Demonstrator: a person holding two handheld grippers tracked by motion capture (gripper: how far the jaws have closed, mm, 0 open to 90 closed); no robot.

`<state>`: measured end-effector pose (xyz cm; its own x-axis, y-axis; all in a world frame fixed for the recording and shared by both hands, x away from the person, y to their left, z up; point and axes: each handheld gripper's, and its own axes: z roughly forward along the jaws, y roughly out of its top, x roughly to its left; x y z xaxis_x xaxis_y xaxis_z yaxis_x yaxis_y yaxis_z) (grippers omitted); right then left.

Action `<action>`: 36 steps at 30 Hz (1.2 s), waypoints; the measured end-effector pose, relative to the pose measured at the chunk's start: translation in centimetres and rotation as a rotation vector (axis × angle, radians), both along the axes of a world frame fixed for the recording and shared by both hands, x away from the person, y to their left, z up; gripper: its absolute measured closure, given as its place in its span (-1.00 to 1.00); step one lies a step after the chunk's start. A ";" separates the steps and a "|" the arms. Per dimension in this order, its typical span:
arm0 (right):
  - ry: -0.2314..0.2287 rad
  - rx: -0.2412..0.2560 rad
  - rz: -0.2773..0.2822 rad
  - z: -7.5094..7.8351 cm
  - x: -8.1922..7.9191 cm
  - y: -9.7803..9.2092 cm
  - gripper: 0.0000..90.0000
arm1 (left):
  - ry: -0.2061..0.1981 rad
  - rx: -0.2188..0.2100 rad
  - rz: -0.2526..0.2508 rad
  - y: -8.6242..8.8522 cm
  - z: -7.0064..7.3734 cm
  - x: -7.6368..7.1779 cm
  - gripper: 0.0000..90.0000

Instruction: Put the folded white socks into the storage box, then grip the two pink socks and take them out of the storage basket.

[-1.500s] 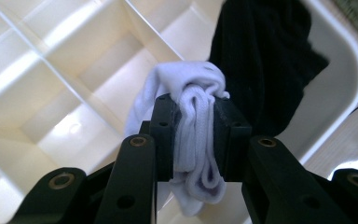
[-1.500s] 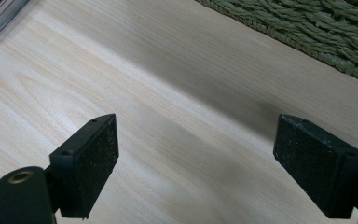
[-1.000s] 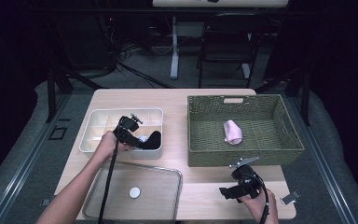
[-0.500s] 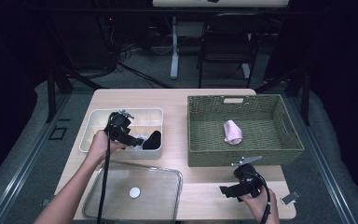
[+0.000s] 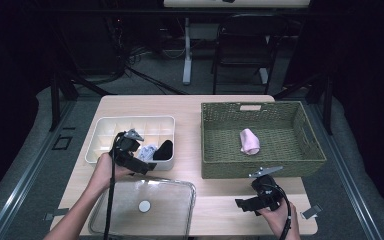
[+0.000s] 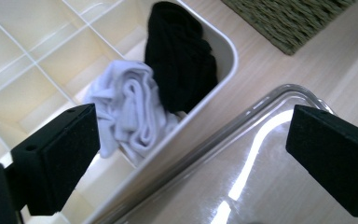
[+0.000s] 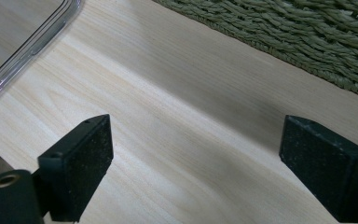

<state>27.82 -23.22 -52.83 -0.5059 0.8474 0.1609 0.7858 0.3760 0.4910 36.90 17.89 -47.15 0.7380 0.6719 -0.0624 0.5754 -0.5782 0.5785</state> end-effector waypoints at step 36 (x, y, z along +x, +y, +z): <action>-0.072 0.032 0.041 2.1 -1.0 -0.2 -1.00 | -0.042 -0.043 -0.040 -0.2 -2.3 -7.0 -1.00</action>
